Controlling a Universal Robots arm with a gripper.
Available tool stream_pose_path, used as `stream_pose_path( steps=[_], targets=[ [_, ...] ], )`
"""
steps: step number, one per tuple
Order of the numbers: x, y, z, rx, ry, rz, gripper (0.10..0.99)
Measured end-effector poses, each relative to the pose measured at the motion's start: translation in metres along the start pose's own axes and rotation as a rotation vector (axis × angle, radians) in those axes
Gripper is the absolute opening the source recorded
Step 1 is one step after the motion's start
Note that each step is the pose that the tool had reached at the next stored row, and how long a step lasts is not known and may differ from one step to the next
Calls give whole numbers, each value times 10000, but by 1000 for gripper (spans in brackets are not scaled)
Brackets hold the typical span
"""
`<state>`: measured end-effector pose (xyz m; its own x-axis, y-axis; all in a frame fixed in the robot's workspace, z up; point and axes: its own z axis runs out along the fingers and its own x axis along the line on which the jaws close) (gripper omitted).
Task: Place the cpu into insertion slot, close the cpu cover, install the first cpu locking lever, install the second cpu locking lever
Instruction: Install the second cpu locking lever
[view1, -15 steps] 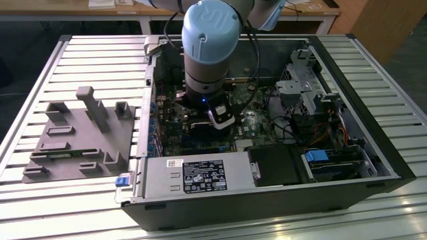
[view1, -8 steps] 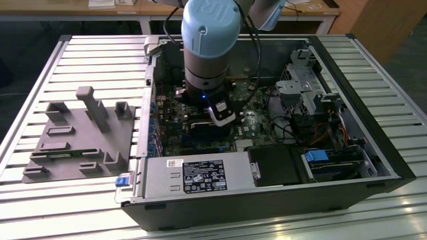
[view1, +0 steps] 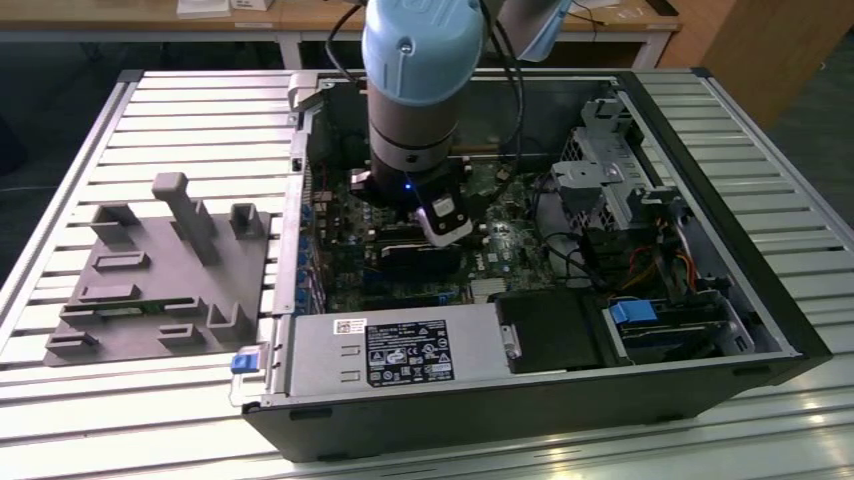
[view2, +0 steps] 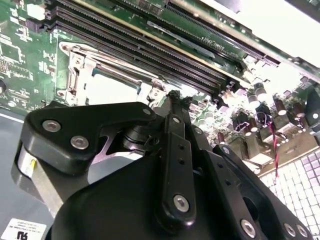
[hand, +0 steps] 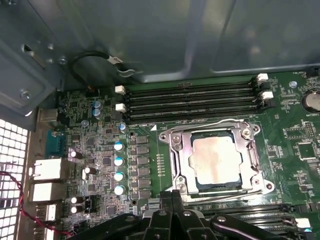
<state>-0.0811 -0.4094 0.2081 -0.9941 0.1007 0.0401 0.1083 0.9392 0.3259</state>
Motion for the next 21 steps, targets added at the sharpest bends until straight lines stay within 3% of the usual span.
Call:
stream_pose_path(
  steps=[14,18,21],
  targets=[
    [-334,42,0,9,-17,52,106],
    [-353,88,15,175,-51,95,106],
    [-352,128,28,374,-81,118,106]
  ],
)
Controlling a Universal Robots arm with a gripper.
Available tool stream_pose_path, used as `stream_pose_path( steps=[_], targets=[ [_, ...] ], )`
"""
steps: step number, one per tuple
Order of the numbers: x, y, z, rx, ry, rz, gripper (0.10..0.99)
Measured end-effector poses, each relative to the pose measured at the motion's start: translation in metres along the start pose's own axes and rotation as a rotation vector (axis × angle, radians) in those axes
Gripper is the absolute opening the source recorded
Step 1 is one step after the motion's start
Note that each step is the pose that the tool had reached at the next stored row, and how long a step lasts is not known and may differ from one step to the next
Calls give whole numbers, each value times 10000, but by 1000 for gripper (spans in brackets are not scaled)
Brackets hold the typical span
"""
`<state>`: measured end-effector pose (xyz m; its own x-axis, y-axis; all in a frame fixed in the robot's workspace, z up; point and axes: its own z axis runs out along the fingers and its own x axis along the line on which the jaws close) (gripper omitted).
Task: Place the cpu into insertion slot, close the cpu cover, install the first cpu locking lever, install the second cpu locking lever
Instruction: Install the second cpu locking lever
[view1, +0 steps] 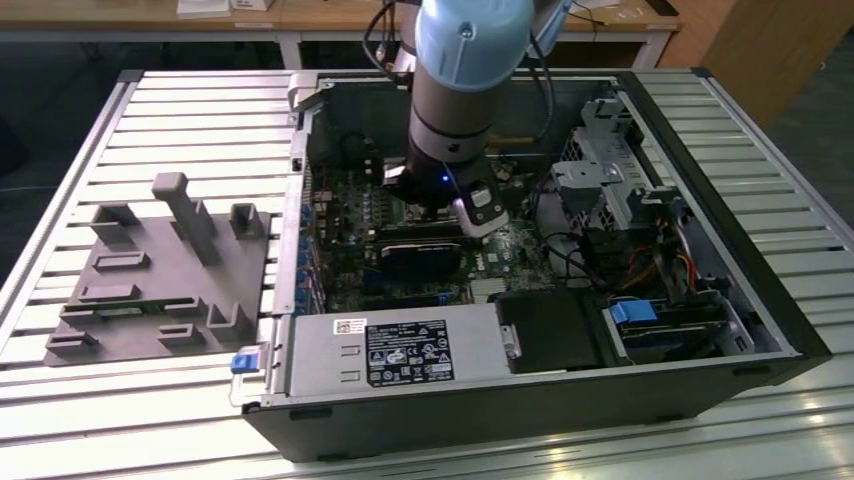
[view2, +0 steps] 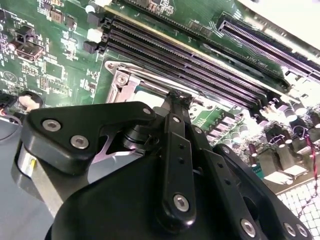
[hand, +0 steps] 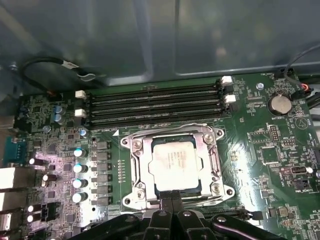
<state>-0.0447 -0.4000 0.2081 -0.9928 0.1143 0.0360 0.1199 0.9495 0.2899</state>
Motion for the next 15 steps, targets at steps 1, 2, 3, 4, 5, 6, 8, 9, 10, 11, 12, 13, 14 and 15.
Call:
stream_pose_path(
  steps=[1,2,3,4,5,6,8,9,10,11,12,13,14,15],
  targets=[
    [1,14,4,80,-11,7,106],
    [1,26,8,157,-23,15,106],
    [2,39,12,231,-35,23,106],
    [2,51,16,303,-46,30,106],
    [1,64,19,374,-56,39,106],
    [0,76,23,438,-67,48,106],
    [-8,103,31,546,-88,72,106],
    [-12,118,36,582,-96,82,106],
    [-15,134,40,615,-102,93,106],
    [-18,150,45,645,-108,102,106],
    [-21,168,51,673,-114,108,106],
    [-23,187,56,705,-119,115,106],
    [-24,207,62,743,-126,121,106],
    [-23,227,68,779,-132,126,106]
  ],
)
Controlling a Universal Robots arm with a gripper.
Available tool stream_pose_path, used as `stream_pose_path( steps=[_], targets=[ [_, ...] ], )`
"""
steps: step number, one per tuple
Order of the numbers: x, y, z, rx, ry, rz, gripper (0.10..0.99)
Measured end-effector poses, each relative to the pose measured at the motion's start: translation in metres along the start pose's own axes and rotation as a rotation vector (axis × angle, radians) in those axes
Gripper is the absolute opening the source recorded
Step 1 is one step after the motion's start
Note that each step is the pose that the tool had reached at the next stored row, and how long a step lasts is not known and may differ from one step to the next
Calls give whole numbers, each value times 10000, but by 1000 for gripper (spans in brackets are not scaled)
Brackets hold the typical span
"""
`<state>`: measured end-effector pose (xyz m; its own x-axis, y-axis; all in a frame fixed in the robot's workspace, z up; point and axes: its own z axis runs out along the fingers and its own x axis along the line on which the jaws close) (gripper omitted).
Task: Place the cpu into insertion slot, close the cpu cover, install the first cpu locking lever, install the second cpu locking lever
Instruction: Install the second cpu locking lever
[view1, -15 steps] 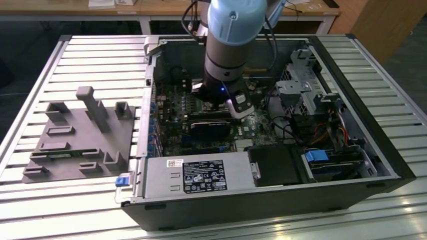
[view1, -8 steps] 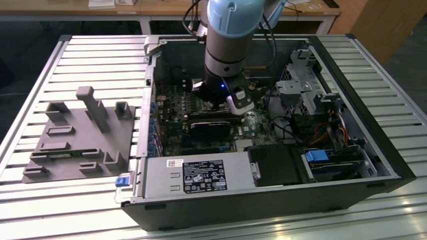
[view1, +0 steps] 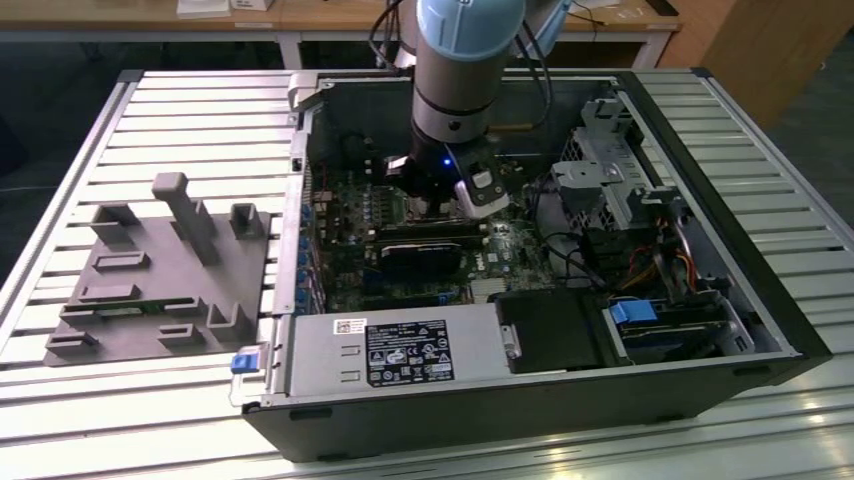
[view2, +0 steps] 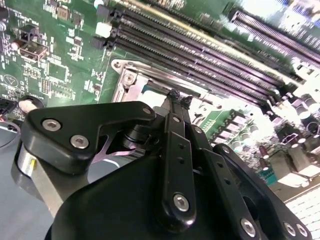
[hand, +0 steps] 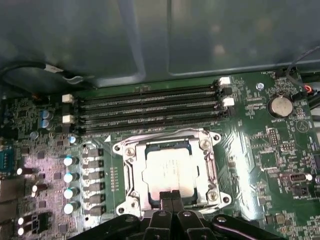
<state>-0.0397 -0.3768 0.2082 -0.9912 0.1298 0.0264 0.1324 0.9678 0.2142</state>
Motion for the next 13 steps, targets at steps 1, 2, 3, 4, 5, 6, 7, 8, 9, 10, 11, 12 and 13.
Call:
stream_pose_path(
  steps=[1,2,3,4,5,6,7,8,9,10,11,12,13],
  targets=[
    [1,21,5,34,-5,3,106],
    [4,44,10,66,-11,6,106],
    [6,68,16,99,-15,8,106],
    [9,93,21,131,-20,10,106],
    [13,118,26,161,-24,11,106],
    [16,144,32,193,-28,13,106],
    [19,168,38,219,-32,14,106],
    [22,191,43,245,-36,14,106],
    [25,212,47,270,-38,14,106],
    [27,229,51,291,-42,14,106],
    [28,241,54,309,-44,14,106],
    [28,245,52,311,-44,14,106],
    [29,247,43,314,-43,13,106]
  ],
)
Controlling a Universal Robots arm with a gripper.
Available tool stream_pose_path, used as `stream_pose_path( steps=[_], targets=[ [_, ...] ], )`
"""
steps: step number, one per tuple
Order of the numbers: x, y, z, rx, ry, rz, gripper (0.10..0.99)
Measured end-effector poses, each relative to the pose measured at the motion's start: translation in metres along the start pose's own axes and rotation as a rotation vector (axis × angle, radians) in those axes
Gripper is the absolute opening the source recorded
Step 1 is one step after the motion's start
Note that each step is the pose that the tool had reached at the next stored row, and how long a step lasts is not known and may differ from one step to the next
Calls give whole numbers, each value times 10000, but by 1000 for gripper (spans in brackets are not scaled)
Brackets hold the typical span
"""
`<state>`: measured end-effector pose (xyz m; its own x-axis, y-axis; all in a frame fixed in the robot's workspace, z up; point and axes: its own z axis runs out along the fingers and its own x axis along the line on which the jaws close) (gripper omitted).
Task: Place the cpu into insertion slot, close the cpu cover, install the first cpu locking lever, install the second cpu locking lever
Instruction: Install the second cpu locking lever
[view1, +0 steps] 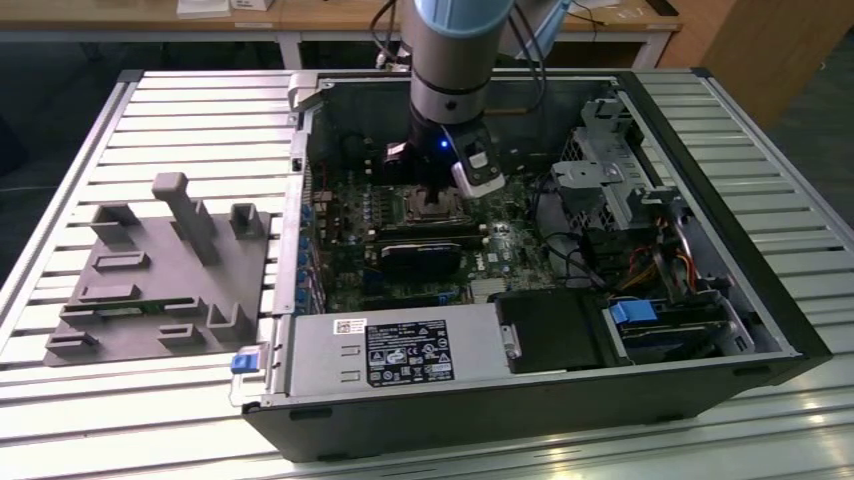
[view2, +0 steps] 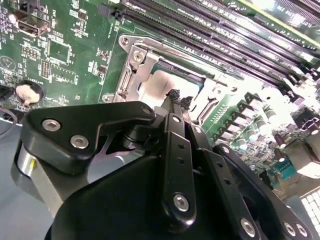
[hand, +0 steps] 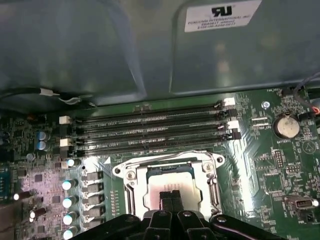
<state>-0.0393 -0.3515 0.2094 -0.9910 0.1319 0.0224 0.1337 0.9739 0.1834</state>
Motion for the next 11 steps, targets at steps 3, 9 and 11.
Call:
stream_pose_path(
  steps=[3,9,11],
  targets=[
    [2,12,-54,-1,-1,1,106],
    [4,28,-139,15,-9,0,106],
    [4,28,-140,18,-9,0,106]
  ],
)
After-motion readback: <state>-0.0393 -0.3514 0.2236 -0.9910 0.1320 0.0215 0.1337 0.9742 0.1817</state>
